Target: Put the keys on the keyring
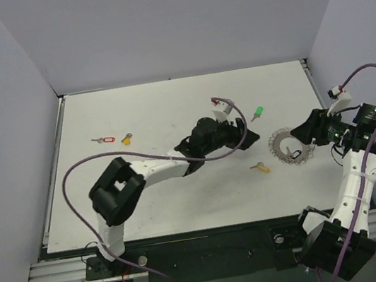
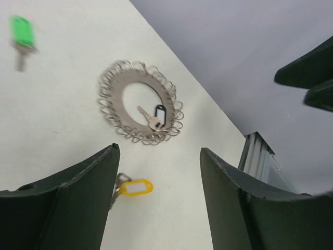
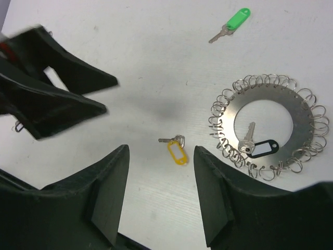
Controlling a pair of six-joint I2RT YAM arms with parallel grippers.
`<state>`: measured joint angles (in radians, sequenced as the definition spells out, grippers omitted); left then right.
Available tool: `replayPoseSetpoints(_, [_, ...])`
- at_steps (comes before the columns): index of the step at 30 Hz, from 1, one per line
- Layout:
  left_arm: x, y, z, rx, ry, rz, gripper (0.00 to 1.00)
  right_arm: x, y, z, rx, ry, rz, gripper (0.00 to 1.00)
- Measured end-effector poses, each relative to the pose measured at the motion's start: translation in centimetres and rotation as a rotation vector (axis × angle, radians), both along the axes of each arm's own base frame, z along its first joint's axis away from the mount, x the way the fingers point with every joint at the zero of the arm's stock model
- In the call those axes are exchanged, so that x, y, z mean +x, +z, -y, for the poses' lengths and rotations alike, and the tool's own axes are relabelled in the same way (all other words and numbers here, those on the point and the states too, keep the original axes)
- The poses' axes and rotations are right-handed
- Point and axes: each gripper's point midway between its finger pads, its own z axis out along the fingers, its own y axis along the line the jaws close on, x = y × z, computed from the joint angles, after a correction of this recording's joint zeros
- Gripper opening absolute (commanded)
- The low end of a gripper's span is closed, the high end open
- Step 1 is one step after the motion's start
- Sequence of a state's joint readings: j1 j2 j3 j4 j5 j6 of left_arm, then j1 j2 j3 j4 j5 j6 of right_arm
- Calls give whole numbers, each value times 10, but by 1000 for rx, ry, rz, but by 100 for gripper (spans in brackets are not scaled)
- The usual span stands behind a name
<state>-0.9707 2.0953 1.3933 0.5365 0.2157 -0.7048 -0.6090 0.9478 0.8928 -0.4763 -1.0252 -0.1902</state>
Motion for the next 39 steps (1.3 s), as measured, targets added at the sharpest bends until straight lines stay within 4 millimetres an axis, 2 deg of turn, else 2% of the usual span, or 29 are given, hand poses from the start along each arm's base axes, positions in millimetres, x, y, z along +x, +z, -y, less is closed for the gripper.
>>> replayPoseSetpoints(5, [22, 95, -110, -23, 173, 232, 80, -14, 19, -3, -90, 81, -28, 48])
replayPoseSetpoints(7, [31, 136, -164, -75, 235, 281, 81, -19, 24, -4, -132, 111, -42, 48])
replayPoseSetpoints(10, [46, 165, -234, -99, 332, 300, 82, -26, 22, -8, -185, 138, -75, 48])
replayPoseSetpoints(12, [52, 169, -284, -57, 421, 300, 82, -27, 18, -14, -217, 147, -99, 53])
replayPoseSetpoints(14, [46, 169, -312, -3, 468, 307, 82, -26, 17, -19, -253, 130, -108, 56])
replayPoseSetpoints(19, [11, 163, -341, 106, 481, 351, 83, -15, 30, -23, -297, -9, -84, 61])
replayPoseSetpoints(22, [2, 145, -354, 158, 501, 349, 83, -5, 42, -20, -273, -114, -65, 63])
replayPoseSetpoints(25, [-2, 113, -366, 225, 517, 303, 83, 3, 52, -9, -257, -232, -40, 68])
replayPoseSetpoints(29, [-9, 86, -373, 276, 514, 261, 84, 2, 68, -1, -244, -321, 18, 75])
replayPoseSetpoints(35, [-17, 91, -377, 271, 521, 296, 84, 0, 75, -2, -221, -345, 46, 78])
replayPoseSetpoints(39, [-20, 90, -381, 278, 530, 315, 85, -1, 68, -2, -210, -350, 36, 78])
